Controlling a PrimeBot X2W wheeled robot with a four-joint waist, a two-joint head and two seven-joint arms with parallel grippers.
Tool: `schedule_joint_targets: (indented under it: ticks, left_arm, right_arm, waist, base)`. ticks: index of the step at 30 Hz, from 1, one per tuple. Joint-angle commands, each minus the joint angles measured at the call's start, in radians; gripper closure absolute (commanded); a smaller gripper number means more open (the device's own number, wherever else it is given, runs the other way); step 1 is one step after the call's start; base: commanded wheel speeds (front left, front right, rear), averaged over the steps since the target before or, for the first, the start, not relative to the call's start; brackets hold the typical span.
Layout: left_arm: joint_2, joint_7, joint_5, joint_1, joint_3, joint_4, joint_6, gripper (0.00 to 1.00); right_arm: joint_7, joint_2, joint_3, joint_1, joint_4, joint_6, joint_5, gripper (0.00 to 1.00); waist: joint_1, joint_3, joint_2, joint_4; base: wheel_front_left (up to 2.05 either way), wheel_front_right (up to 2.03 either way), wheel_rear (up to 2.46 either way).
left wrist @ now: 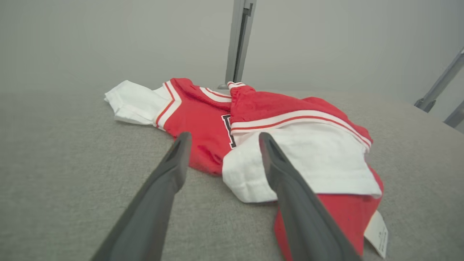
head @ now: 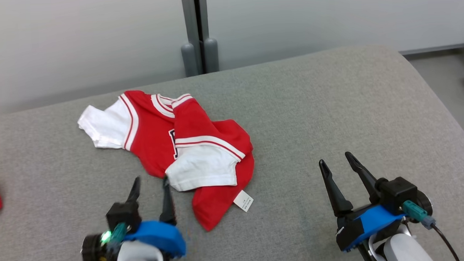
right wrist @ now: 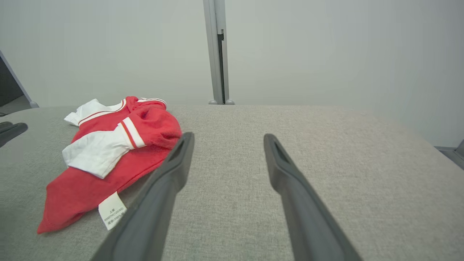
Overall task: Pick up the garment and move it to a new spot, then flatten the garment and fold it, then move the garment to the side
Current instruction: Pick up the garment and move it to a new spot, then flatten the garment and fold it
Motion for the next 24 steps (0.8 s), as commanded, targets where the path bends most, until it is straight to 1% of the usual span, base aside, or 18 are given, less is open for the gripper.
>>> schedule_joint_targets:
  ticks: [1,3,7,11,14,17,21,24]
  left_arm:
    - [0.000,-0.003,0.011,0.035,0.028,-0.012,0.006,0.00]
    - [0.000,-0.003,0.023,0.082,0.083,-0.038,0.010,0.00]
    - [-0.001,-0.003,0.040,0.171,0.163,-0.088,0.013,0.00]
    - [0.000,-0.003,0.042,0.224,0.187,-0.110,0.004,0.00]
    - [-0.001,-0.003,0.039,0.233,0.174,-0.115,0.000,0.00]
    - [0.000,-0.003,0.032,0.217,0.141,-0.112,-0.001,0.00]
    - [0.000,-0.003,0.024,0.186,0.094,-0.101,0.000,0.00]
    - [0.001,-0.003,0.017,0.170,0.067,-0.095,0.005,0.00]
  right_arm:
    - [-0.001,0.002,-0.002,0.019,0.003,0.000,-0.004,0.00]
    - [-0.001,0.005,-0.001,0.031,0.003,0.000,-0.005,0.00]
    - [-0.001,0.013,-0.003,0.054,0.007,0.000,-0.007,0.00]
    - [-0.001,0.016,0.000,0.072,0.007,0.000,-0.010,0.00]
    - [-0.001,0.011,0.011,0.076,0.011,0.000,-0.015,0.00]
    - [-0.001,0.005,0.039,0.057,0.012,0.000,-0.019,0.00]
    - [-0.001,-0.008,0.097,0.013,0.017,0.000,-0.024,0.00]
    - [-0.001,-0.014,0.133,-0.020,0.052,0.000,-0.018,0.00]
  waist:
    - [0.0001,-0.013,0.0000,0.005]
    - [0.0001,-0.031,0.0000,0.014]
    - [0.0001,-0.059,0.0000,0.032]
    - [0.0001,-0.065,0.0000,0.048]
    - [0.0001,-0.060,0.0000,0.067]
    - [0.0001,-0.042,0.0000,0.095]
    - [0.0001,-0.008,0.0000,0.152]
    - [0.0001,0.012,0.0000,0.208]
  base:
    - [0.00,0.00,0.00]
    - [0.00,0.00,0.00]
    - [0.00,0.00,0.00]
    - [0.00,0.00,0.00]
    - [0.00,0.00,0.00]
    - [0.00,0.00,0.00]
    - [0.00,0.00,0.00]
    - [0.00,0.00,0.00]
